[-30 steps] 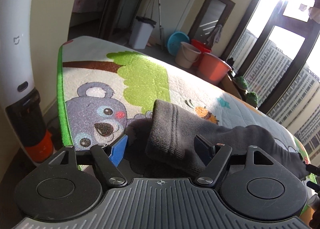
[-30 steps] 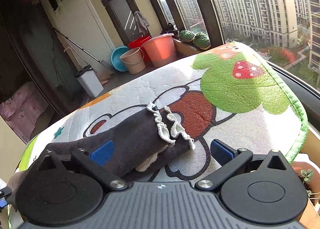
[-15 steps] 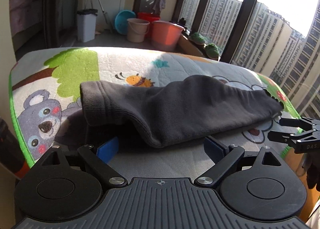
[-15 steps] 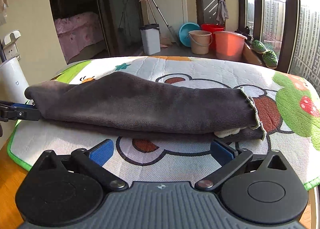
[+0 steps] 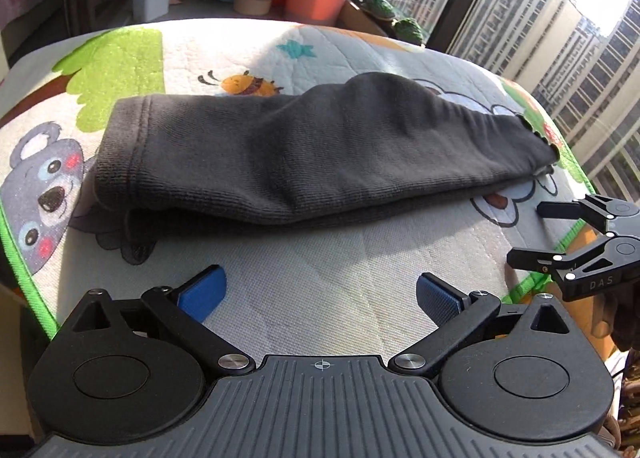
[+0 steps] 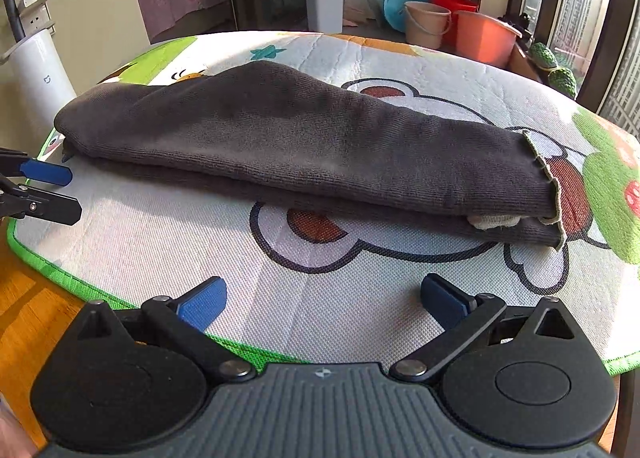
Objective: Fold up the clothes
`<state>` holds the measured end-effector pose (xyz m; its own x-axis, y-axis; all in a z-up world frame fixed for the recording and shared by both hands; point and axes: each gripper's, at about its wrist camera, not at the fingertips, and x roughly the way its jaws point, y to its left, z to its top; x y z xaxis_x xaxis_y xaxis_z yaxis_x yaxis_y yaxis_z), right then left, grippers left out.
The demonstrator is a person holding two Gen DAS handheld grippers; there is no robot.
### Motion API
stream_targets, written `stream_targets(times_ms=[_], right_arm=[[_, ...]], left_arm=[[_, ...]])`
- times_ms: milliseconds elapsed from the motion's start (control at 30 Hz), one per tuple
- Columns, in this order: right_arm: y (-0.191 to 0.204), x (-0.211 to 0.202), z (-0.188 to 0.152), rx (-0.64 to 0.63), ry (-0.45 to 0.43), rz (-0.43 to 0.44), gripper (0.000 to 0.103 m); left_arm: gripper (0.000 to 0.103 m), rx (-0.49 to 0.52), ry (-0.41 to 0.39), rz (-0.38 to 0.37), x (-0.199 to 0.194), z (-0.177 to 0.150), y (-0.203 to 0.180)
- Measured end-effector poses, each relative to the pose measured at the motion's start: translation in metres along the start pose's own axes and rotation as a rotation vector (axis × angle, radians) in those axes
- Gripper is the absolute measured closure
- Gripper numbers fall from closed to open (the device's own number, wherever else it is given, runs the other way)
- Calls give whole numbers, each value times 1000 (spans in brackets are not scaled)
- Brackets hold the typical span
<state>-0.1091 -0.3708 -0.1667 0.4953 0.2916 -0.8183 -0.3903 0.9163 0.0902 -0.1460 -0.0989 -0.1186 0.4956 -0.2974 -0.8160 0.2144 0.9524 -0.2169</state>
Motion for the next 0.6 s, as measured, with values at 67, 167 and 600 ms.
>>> stream_targets(times_ms=[67,167,600], right_arm=[[-2,-10,-4,0,22,5,0],[-8,-10,-8,3,38,14,0],[-54,-98,-16,222,-156,49,0]], left_arm=[[1,1,0,-15,-10,-15,-4],[1,-3,7,-42,-27,-37,-9],[1,-29,-120,-80,-64,-9,7]])
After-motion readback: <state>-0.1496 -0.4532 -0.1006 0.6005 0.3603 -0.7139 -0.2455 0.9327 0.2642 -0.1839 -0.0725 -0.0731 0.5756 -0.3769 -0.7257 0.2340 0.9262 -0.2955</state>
